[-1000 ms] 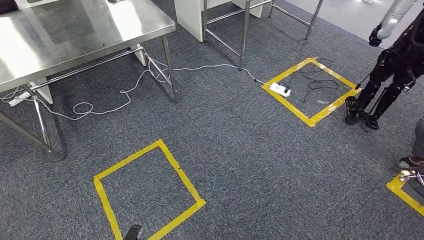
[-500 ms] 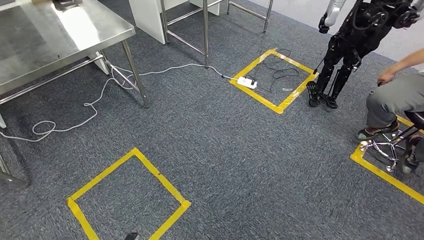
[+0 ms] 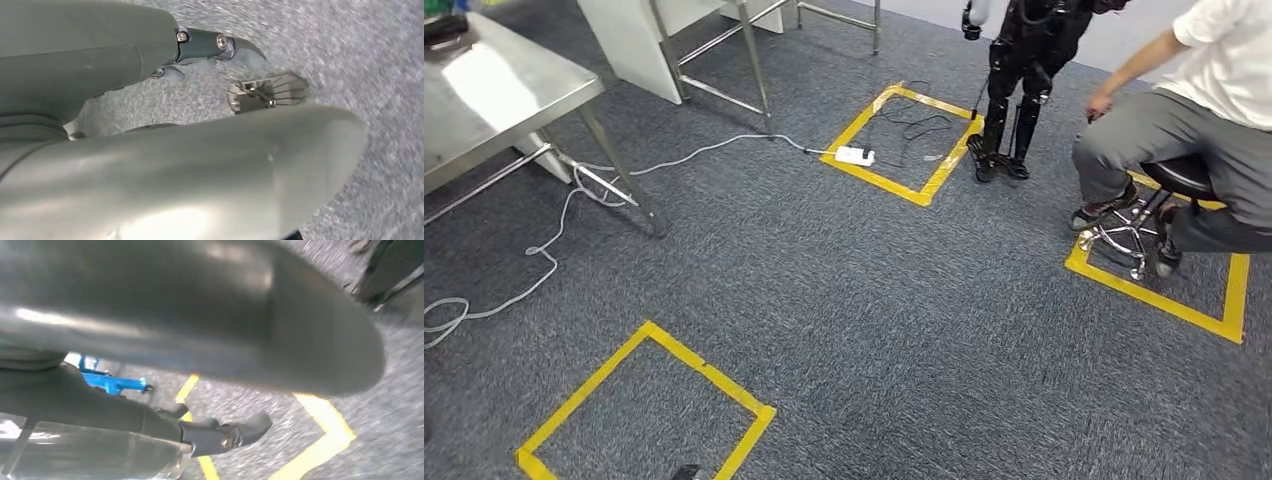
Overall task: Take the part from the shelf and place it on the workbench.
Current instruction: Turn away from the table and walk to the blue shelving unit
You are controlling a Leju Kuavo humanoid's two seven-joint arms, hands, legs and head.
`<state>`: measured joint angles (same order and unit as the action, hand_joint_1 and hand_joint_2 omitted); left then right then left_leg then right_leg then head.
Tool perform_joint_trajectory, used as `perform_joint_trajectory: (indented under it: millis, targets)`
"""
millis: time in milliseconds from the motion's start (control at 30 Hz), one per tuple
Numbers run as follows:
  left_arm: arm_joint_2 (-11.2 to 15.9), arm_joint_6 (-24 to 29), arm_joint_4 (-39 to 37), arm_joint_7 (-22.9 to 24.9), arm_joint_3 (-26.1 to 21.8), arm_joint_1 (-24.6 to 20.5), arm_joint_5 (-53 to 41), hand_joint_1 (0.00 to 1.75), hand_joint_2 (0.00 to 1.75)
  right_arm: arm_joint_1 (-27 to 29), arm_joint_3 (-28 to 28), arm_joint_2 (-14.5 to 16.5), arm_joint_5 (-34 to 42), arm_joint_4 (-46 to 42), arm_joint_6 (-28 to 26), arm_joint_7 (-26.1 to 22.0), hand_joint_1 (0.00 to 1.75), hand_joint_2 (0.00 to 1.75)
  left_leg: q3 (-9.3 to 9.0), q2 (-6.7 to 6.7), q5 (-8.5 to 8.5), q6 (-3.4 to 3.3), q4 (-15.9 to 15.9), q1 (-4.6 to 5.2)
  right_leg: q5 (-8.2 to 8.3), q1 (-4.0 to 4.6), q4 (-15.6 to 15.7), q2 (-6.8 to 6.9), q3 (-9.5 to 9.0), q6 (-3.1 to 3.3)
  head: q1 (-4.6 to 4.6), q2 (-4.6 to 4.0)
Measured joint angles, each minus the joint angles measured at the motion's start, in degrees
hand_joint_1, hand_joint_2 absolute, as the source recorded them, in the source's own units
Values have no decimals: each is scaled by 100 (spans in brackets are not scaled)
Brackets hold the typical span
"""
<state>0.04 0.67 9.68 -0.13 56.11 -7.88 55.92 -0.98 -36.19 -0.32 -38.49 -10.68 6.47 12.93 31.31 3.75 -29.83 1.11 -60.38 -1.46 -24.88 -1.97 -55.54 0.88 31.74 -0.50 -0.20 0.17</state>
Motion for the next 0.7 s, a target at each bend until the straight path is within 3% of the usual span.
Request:
perform_joint_trajectory:
  millis: [67,100,133,167,233,300,333,367,433,500,567,633,667,700]
  targets:
    - [15,-5,-1,-11,1,28,-5,0,0,-5,-9,-36,2,1,2,13,0,0,344,-301,-453,-5,-797,-11,28,40,-3,-138,24,66,-9,0]
    - [18,-12,-2,-15,2,47,-5,0,0,-8,-14,-49,12,1,2,17,0,0,514,-355,-596,-18,-1158,-8,35,69,-5,-222,34,80,-9,0]
    - [20,-28,-2,-18,2,61,-3,0,0,-6,-24,-62,29,1,1,24,0,0,606,-375,-618,-39,-1338,-6,43,97,-9,-310,40,92,-8,0]
    - [21,-45,-2,-21,2,68,1,0,0,-3,-44,-74,55,1,-1,33,0,0,594,-388,-520,-70,-1294,-3,49,121,-14,-397,41,101,-8,0]
    - [29,-75,-2,-27,3,72,9,0,0,-4,-99,-91,114,2,-5,46,0,0,285,-528,-92,-166,-623,13,57,151,-24,-564,34,107,-8,-1]
    - [56,-83,-6,-39,3,69,9,0,87,-26,-154,-95,171,1,-2,49,0,0,-24,-769,187,-264,39,35,72,173,-39,-700,51,86,-5,-1]
    - [67,-85,-8,-50,3,66,4,0,131,-39,-184,-97,201,1,2,49,0,0,-89,-837,227,-296,192,51,86,172,-41,-759,72,64,-4,-1]
    - [75,-85,-10,-60,3,62,-2,0,175,-47,-217,-99,225,1,7,49,0,0,-97,-816,220,-314,229,68,106,169,-37,-818,96,31,-5,0]
    - [70,-87,-9,-75,4,51,-10,0,175,-43,-272,-111,237,1,12,49,0,0,-123,-673,285,-347,325,79,139,170,-32,-866,155,-33,-4,0]
    - [66,-92,-8,-86,4,48,-11,0,175,-49,-292,-117,213,1,2,47,0,0,-165,-516,387,-393,471,64,-1,191,-321,-594,345,-31,13,0]
    - [69,-101,-9,-101,3,58,11,0,175,-75,-305,-120,221,0,-19,32,0,0,-164,-340,434,-415,530,74,-340,172,-1056,-258,721,8,28,0]
    - [70,-176,-10,-190,-19,73,158,0,175,-85,-371,-121,348,-1,-57,-10,0,0,-143,-161,435,-404,528,88,-560,126,-1666,-166,1005,-33,33,0]
    - [70,-249,-9,-307,-55,79,305,0,175,-83,-432,-120,466,-1,-78,-50,0,0,-137,-80,434,-390,527,86,-550,94,-1679,-142,991,-89,33,0]
    - [68,-334,-8,-498,-127,85,522,0,175,-80,-519,-120,627,-1,-95,-112,0,0,-135,-4,431,-366,524,78,-456,61,-1432,-100,837,-163,35,0]
